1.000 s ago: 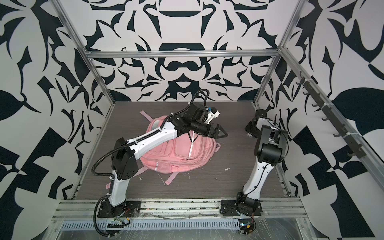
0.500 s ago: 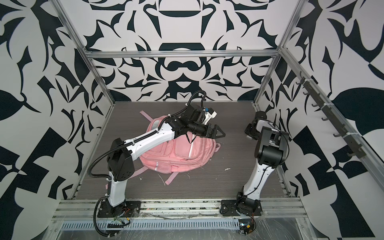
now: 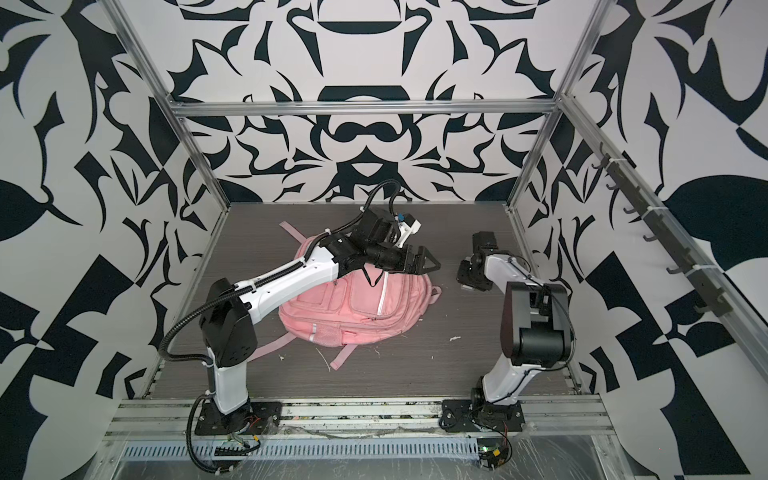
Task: Pack the student bag
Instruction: 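Lift the compass case with the right gripper and carry it toward the backpack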
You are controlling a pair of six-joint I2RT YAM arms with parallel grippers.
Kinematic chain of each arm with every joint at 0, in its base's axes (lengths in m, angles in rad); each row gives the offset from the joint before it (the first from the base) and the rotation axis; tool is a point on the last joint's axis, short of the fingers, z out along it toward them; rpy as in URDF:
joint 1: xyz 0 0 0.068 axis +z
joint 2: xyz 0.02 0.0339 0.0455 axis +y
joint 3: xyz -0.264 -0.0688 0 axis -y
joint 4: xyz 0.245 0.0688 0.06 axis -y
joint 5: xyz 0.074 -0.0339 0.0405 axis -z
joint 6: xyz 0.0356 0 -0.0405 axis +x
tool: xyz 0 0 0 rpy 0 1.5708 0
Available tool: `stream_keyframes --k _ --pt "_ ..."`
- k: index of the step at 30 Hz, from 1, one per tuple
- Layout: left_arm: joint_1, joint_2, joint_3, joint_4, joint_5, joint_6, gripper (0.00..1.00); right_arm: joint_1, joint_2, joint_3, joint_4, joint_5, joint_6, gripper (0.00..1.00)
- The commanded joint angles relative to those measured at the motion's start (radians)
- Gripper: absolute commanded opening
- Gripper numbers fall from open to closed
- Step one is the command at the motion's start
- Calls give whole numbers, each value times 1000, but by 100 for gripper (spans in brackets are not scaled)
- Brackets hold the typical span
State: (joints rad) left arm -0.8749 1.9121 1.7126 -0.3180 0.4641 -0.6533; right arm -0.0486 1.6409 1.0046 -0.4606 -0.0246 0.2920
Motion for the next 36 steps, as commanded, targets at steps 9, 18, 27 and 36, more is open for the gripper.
stream_keyframes --k 9,18,27,36 --pt "13 -153 -207 118 -44 -29 100 121 -164 -166 -93 14 76 0" --pt "16 -214 -261 132 -65 -29 100 139 -124 -153 -97 56 79 0" --pt "14 -264 -326 175 -90 -49 100 139 -122 -151 -103 73 68 53" --pt "14 -319 -390 201 -113 -57 100 139 -76 -118 -93 54 62 56"
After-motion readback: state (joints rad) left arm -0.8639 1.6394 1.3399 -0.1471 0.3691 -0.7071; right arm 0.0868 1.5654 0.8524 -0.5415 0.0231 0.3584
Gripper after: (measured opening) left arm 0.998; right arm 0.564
